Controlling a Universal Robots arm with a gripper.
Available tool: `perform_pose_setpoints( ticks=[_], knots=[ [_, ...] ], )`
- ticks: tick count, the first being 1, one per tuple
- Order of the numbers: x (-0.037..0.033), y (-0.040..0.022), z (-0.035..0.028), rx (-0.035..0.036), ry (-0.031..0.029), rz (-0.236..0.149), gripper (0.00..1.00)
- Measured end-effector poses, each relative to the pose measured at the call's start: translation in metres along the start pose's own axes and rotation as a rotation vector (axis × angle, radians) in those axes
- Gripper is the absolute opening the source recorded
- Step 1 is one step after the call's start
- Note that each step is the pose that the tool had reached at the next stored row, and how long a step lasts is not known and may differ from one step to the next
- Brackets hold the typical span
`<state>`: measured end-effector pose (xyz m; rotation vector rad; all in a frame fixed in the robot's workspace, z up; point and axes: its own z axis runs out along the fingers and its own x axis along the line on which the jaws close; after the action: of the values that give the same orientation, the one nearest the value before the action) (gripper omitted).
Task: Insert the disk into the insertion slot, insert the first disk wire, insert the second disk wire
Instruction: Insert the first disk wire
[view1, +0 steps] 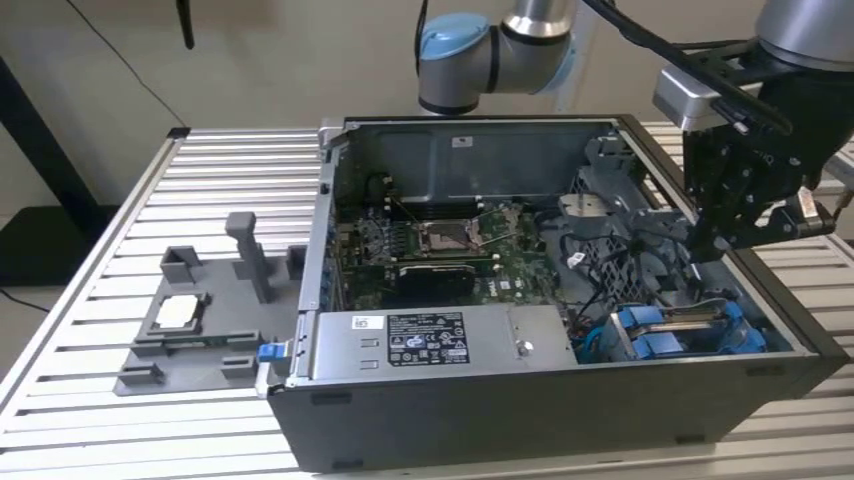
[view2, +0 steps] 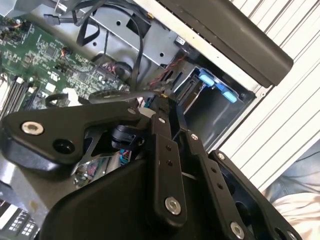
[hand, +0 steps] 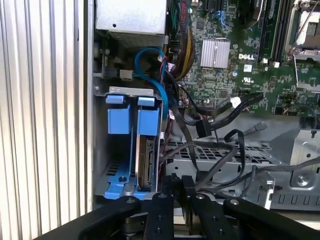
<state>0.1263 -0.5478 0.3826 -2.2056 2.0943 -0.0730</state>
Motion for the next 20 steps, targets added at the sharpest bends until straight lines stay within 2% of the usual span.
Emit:
perform_pose_setpoints(
  ticks=[2,4,6,15,20],
  knots=[
    [0.0024,-0.0034,0.0014,-0.0115,-0.0006,0.000,0.19],
    [0.0050,-0.0057,0.0030,-0.0190,-0.0010,0.001,0.19],
    [0.0079,-0.0069,0.0051,-0.0224,-0.0011,0.001,0.19],
    [0.0148,-0.0069,0.0152,-0.0228,0.0003,0.006,0.19],
    [0.0163,-0.0120,0.0189,-0.0421,0.0000,0.008,0.19]
  ],
)
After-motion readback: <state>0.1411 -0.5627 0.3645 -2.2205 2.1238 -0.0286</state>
